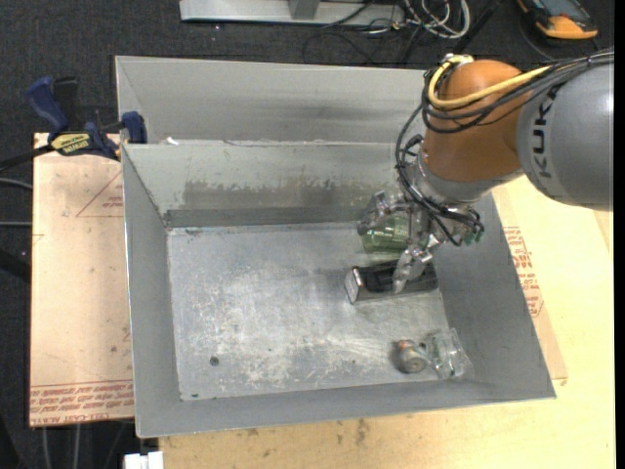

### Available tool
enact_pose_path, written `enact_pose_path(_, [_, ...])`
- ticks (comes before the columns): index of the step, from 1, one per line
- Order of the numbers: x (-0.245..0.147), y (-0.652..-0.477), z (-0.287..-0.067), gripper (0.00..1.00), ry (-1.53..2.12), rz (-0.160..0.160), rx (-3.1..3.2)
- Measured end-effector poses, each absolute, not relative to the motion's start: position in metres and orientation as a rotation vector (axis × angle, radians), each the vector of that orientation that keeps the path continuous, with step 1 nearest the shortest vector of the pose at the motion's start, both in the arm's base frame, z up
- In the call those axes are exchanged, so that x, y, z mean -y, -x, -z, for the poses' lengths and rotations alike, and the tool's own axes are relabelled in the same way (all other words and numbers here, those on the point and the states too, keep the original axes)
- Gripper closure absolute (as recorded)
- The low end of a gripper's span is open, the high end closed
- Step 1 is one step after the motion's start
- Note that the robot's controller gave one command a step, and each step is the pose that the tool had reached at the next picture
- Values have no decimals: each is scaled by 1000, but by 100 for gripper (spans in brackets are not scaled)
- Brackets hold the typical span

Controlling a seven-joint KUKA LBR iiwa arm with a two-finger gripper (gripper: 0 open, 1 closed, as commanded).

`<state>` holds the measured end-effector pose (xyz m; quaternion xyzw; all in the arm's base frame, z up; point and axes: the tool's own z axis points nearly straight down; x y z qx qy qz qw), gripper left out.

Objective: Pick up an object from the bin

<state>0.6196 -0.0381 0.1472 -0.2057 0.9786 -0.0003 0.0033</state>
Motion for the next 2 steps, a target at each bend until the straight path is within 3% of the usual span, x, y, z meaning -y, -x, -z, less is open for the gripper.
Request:
enact_pose_path(1, [42,-623,-82,100,1353,-9,-2854])
enact_pose_path(2, [42,-623,-82,100,1352,-9,-2854])
